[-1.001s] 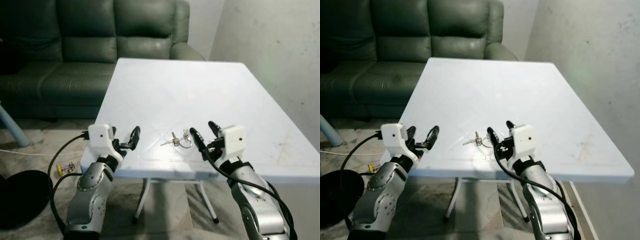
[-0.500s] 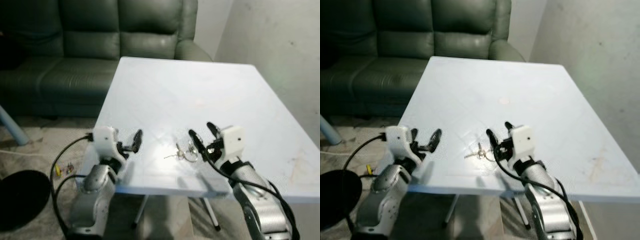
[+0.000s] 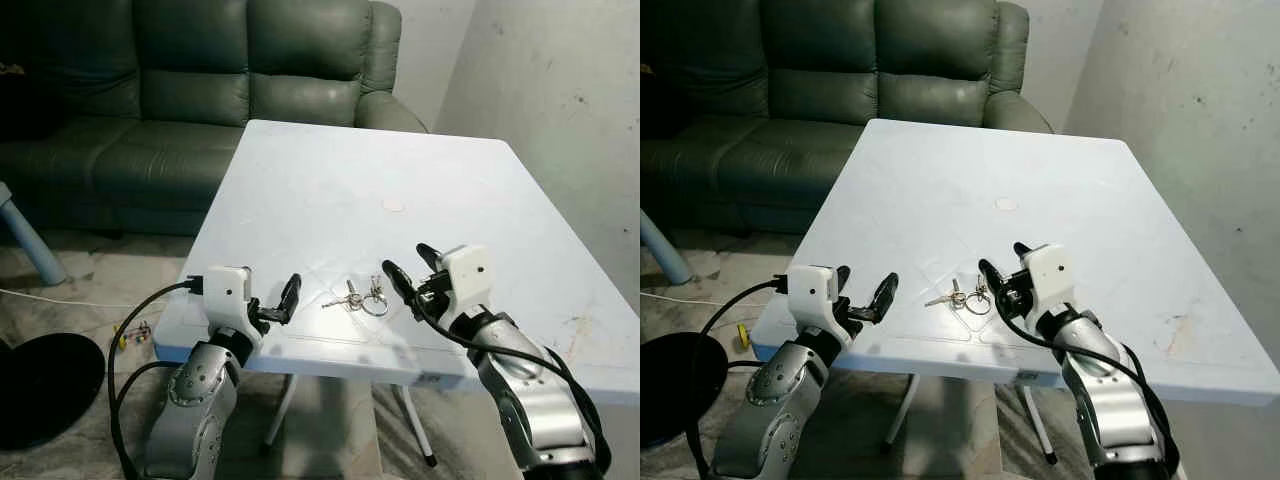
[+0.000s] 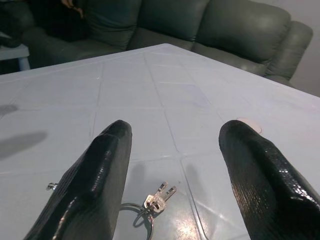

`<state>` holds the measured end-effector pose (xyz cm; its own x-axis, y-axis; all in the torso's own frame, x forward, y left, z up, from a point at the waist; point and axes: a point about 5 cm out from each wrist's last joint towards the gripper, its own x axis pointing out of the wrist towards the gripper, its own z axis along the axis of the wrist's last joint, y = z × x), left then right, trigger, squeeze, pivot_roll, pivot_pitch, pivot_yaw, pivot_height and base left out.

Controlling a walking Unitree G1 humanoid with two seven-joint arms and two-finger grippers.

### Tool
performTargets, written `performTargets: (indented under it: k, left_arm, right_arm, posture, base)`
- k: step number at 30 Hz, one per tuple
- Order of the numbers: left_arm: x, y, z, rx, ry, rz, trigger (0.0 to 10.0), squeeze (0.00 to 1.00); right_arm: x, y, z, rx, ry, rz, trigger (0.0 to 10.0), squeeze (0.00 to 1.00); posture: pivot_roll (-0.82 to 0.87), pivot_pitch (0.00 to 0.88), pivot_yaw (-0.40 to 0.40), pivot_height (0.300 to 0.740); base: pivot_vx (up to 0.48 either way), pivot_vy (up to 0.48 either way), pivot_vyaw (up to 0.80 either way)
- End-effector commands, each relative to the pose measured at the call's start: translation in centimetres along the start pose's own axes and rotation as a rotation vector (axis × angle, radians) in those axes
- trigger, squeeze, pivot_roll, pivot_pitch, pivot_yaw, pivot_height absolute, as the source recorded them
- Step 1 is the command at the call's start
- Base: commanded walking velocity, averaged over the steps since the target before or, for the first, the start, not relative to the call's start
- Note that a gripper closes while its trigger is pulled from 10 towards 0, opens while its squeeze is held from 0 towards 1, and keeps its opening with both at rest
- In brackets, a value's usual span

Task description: Hang keys on a hook

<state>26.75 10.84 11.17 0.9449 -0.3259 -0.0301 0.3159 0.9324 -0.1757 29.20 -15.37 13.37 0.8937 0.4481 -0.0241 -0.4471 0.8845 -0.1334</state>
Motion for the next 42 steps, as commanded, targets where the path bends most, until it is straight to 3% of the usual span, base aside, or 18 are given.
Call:
performTargets:
  k: [1, 15, 23, 28, 35, 36, 37, 38, 39, 40, 42]
  left_arm:
    - [-0.1, -0.3, 0.4, 0.027, -0.012, -0.018, 10.0, 0.00]
    - [-0.6, -1.3, 0.6, 0.041, -0.001, -0.104, 10.0, 0.00]
    - [-1.5, -2.0, 0.3, 0.054, 0.022, -0.141, 10.0, 0.00]
    - [-2.0, -2.0, 0.2, 0.052, 0.035, -0.142, 10.0, 0.00]
    - [-2.3, -2.1, 0.1, 0.045, 0.044, -0.136, 10.0, 0.00]
    - [-2.4, -2.1, 0.2, 0.044, 0.046, -0.135, 10.0, 0.00]
    - [-2.4, -2.1, 0.2, 0.044, 0.047, -0.135, 10.0, 0.00]
    - [-2.4, -2.1, 0.2, 0.042, 0.048, -0.133, 10.0, 0.00]
    - [-2.4, -2.1, 0.2, 0.041, 0.048, -0.133, 10.0, 0.00]
    - [-2.4, -2.1, 0.2, 0.041, 0.048, -0.132, 10.0, 0.00]
    - [-2.4, -2.1, 0.2, 0.040, 0.047, -0.131, 10.0, 0.00]
  right_arm:
    - [0.3, -0.2, 0.1, -0.008, 0.012, 0.016, 10.0, 0.00]
    - [1.7, 0.7, -0.5, 0.034, 0.066, 0.001, 10.0, 0.00]
    - [3.3, 1.8, -1.9, 0.111, 0.172, -0.076, 10.0, 0.00]
    - [3.5, 2.8, -2.6, 0.153, 0.219, -0.120, 10.0, 0.00]
    - [3.4, 3.8, -3.4, 0.130, 0.259, -0.162, 10.0, 0.00]
    - [3.4, 3.9, -3.5, 0.137, 0.261, -0.164, 7.8, 0.00]
    - [3.4, 3.9, -3.5, 0.141, 0.259, -0.164, 7.8, 0.00]
    - [3.3, 3.9, -3.5, 0.141, 0.266, -0.174, 5.1, 0.00]
    - [3.3, 3.9, -3.5, 0.141, 0.266, -0.177, 3.8, 0.00]
    - [3.3, 3.8, -3.5, 0.140, 0.266, -0.184, 0.8, 0.00]
    - [3.2, 3.7, -3.5, 0.132, 0.272, -0.197, 1.1, 0.00]
  posture:
    - [0.01, 0.000, -0.076, 0.732]
    - [0.02, 0.012, -0.077, 0.732]
    - [0.04, 0.032, -0.082, 0.732]
    - [0.05, 0.045, -0.086, 0.732]
    - [0.06, 0.051, -0.088, 0.732]
    - [0.06, 0.052, -0.089, 0.732]
    - [0.06, 0.052, -0.089, 0.732]
    - [0.06, 0.052, -0.089, 0.732]
    - [0.06, 0.052, -0.089, 0.732]
    - [0.06, 0.052, -0.089, 0.732]
    - [0.06, 0.052, -0.089, 0.732]
  base:
    - [0.000, 0.000, 0.00]
    - [0.000, 0.000, 0.00]
    - [0.000, 0.000, 0.00]
    - [0.000, 0.000, 0.00]
    - [0.000, 0.000, 0.00]
    - [0.000, 0.000, 0.00]
    - [0.000, 0.000, 0.00]
    - [0.000, 0.000, 0.00]
    - [0.000, 0.000, 0.00]
    - [0.000, 0.000, 0.00]
    - [0.000, 0.000, 0.00]
